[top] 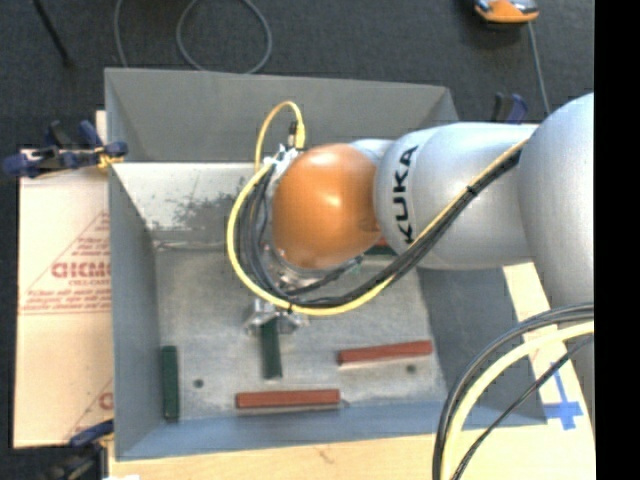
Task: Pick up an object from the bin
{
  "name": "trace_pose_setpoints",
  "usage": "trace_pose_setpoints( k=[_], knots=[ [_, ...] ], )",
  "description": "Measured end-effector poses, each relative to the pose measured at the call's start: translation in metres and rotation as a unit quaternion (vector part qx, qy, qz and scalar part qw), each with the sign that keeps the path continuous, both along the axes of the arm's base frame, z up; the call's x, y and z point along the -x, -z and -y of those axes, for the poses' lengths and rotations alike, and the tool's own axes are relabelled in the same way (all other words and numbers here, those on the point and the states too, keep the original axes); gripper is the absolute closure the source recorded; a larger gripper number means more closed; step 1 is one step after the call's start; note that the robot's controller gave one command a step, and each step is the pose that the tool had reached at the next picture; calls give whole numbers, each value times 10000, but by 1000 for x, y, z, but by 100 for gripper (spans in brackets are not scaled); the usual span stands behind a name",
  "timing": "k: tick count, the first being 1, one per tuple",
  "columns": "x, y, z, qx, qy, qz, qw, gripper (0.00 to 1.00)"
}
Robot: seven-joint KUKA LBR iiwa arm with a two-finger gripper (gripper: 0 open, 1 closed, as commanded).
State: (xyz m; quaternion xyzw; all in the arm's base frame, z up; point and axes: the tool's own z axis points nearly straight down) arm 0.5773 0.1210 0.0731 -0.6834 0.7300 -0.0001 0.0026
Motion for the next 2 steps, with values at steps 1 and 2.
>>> trace_pose_setpoints(
  k=[1, 2],
  knots=[
    [-2, -36, 0, 5, 40, 11, 10000, 100],
    [-3, -66, 1, 4, 80, 11, 10000, 100]
  ],
)
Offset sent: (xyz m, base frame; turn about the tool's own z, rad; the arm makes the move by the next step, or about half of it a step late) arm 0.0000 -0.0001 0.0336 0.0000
